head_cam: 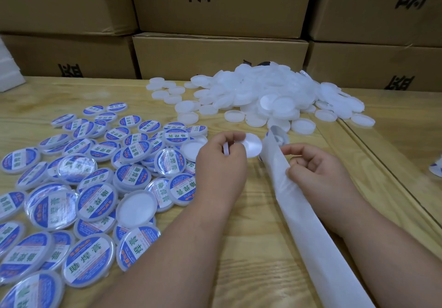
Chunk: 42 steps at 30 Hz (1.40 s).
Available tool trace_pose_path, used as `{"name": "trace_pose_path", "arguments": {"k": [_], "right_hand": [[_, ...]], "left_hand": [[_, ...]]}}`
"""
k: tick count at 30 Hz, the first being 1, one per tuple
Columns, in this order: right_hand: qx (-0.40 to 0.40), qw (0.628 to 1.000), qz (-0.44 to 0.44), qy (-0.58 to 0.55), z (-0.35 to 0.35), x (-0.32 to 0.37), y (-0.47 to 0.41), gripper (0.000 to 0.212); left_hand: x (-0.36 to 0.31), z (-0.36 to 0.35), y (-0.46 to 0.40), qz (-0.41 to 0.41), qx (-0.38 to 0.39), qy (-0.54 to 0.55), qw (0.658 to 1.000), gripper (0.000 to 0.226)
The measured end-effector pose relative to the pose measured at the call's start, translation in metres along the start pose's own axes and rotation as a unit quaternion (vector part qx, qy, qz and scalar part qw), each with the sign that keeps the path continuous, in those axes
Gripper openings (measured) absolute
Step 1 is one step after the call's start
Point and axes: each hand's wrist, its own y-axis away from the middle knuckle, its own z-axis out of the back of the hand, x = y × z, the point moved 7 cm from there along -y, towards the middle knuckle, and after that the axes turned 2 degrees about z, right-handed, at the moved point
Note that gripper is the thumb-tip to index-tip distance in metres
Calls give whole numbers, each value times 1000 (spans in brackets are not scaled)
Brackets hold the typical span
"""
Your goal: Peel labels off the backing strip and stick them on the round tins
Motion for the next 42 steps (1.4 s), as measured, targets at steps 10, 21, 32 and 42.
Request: {"name": "trace_pose_path", "arguments": {"k": [10, 21, 32, 42], "right_hand": [[-92, 966, 200, 137, 1, 36, 7, 40], [-144, 971, 185, 40, 11, 38, 10, 14], [-138, 979, 130, -77, 16, 33, 6, 30], [-22, 993, 72, -94, -6, 22, 2, 47]], "left_hand": [[2, -15, 4, 32, 108, 80, 990, 30], [-13, -26, 10, 4, 194, 169, 966, 53], [4, -24, -1, 32, 170, 184, 968, 41], [-2, -36, 5, 95, 236, 299, 920, 39]]}}
